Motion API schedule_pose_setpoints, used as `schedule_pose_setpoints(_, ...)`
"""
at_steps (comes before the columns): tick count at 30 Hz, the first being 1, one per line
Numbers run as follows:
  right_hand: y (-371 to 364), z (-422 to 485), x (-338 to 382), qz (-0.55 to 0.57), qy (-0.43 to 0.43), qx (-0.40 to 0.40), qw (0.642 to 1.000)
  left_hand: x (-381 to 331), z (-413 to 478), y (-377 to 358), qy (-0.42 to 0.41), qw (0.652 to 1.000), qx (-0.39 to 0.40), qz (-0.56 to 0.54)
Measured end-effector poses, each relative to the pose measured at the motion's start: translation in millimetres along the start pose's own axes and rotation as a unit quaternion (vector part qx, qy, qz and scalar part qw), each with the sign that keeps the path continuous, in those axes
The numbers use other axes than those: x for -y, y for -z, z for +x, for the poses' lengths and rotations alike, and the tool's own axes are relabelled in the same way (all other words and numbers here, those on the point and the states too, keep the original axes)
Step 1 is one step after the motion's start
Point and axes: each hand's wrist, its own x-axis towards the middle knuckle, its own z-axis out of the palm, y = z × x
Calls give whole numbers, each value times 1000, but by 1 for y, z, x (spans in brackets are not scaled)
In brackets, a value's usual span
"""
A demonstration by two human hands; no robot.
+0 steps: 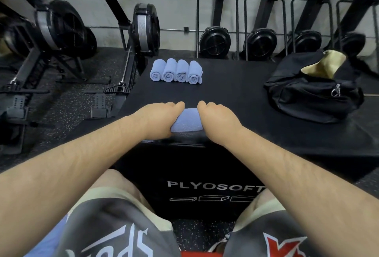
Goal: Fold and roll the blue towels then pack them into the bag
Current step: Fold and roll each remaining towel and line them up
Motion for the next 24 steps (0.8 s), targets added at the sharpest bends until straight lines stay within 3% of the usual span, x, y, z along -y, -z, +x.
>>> schedule_pose_setpoints(10, 12, -4, -8, 41, 29, 23, 998, 3, -4, 2, 2, 999, -28, -31)
schedule_pose_setpoints(12, 12, 1, -13, 73, 26, -5, 997, 1, -5, 1, 24, 994, -27, -100)
schedule_pose_setpoints(14, 14, 8, -24, 218, 0, -38, 975, 1, -6, 0, 73, 967, -26, -244)
schedule_pose_setpoints(16, 22, 11, -32, 448, -39, -62, 891, -2, -7, 0, 108, 884, -35, -453)
schedule_pose_setpoints(19, 25, 8, -36, 733, -111, -21, 671, -10, -7, -2, 70, 690, -12, -720)
schedule_pose_setpoints(20, 24, 8, -37, 772, -122, 29, 623, -12, -6, -2, 51, 651, 3, -757)
schedule_pose_setpoints(22, 19, 7, -35, 787, -113, 93, 599, -17, -3, -1, 19, 622, 33, -782)
schedule_pose_setpoints(24, 15, 8, -34, 794, -105, 71, 595, -21, 0, 1, 16, 613, 58, -787)
